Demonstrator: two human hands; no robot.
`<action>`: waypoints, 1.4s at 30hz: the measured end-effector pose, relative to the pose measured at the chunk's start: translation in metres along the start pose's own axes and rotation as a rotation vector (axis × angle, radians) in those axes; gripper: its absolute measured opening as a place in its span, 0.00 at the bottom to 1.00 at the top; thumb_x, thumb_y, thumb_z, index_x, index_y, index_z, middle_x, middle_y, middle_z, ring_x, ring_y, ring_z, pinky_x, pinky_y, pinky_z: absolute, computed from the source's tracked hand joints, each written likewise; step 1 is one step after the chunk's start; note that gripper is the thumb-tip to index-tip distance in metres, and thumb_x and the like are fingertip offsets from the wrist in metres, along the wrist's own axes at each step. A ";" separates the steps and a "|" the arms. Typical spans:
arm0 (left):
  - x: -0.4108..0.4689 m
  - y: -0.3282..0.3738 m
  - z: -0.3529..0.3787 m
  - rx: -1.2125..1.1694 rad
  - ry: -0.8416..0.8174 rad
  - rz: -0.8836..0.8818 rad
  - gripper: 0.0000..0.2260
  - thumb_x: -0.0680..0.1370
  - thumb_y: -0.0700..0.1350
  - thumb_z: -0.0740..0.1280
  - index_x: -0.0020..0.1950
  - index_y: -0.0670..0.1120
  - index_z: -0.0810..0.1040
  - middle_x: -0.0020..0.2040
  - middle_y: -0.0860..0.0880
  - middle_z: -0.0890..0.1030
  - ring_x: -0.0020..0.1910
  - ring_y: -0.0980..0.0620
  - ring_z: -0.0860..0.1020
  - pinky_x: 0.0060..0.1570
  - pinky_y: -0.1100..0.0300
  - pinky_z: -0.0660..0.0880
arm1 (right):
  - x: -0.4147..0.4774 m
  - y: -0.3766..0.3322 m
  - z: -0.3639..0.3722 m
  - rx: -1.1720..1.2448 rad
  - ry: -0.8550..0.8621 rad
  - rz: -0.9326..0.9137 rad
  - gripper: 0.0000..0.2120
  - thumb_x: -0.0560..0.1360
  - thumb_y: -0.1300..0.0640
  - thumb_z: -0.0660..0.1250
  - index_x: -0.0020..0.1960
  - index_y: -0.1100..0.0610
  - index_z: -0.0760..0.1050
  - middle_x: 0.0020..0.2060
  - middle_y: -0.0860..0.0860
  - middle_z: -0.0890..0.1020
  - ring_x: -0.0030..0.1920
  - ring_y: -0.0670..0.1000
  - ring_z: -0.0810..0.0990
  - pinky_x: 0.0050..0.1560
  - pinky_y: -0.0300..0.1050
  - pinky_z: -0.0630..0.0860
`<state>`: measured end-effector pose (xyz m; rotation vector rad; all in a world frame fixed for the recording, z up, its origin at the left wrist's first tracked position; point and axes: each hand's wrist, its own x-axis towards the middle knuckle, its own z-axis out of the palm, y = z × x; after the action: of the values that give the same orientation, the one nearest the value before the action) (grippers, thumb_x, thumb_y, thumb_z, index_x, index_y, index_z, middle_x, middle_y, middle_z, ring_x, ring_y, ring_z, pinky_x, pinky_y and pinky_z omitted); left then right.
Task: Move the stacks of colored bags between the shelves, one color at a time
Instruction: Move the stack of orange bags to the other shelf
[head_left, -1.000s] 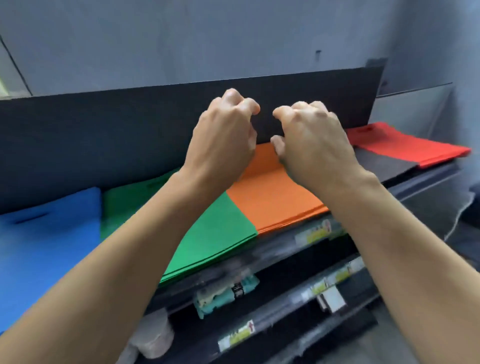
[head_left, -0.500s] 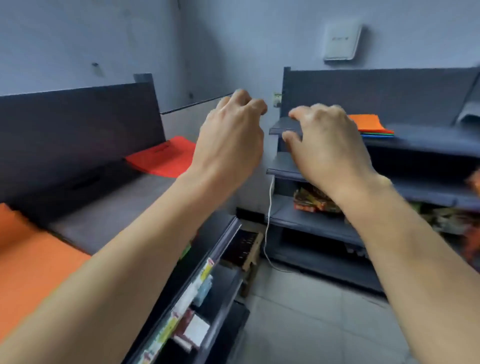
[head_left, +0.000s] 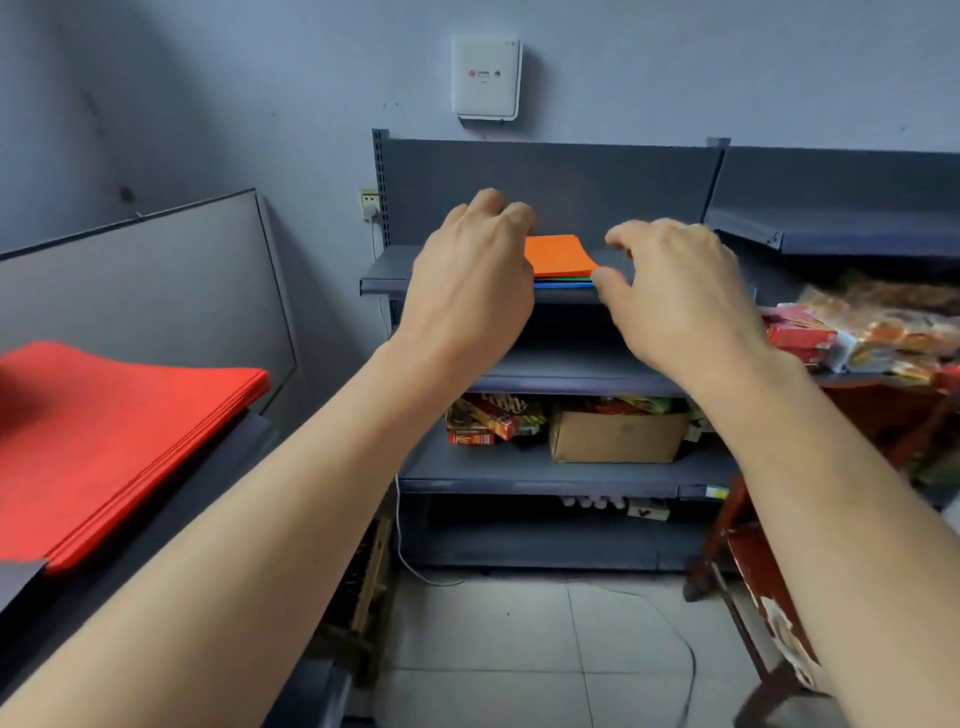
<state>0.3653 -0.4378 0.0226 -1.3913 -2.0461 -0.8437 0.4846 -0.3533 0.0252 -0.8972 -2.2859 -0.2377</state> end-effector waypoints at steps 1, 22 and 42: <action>0.012 -0.010 0.008 -0.007 0.004 -0.007 0.15 0.77 0.36 0.57 0.60 0.43 0.75 0.58 0.45 0.75 0.55 0.44 0.73 0.52 0.47 0.73 | 0.014 0.000 0.009 0.000 0.000 0.003 0.14 0.79 0.54 0.60 0.61 0.60 0.74 0.56 0.59 0.78 0.57 0.62 0.73 0.54 0.52 0.71; 0.190 -0.102 0.233 -0.037 -0.125 -0.078 0.17 0.77 0.35 0.57 0.64 0.43 0.73 0.59 0.45 0.75 0.56 0.43 0.74 0.52 0.50 0.73 | 0.200 0.091 0.191 0.050 -0.140 0.150 0.16 0.79 0.54 0.61 0.64 0.60 0.72 0.60 0.58 0.74 0.59 0.60 0.73 0.56 0.52 0.71; 0.318 -0.139 0.419 0.185 -0.316 -0.440 0.12 0.78 0.38 0.58 0.59 0.38 0.73 0.58 0.41 0.73 0.51 0.42 0.73 0.46 0.52 0.69 | 0.362 0.224 0.358 0.223 -0.350 0.104 0.15 0.78 0.52 0.62 0.60 0.60 0.74 0.57 0.57 0.75 0.57 0.60 0.74 0.54 0.54 0.73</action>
<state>0.0968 0.0286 -0.0590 -1.0385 -2.6584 -0.6065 0.2501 0.1474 -0.0321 -0.9979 -2.5087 0.2345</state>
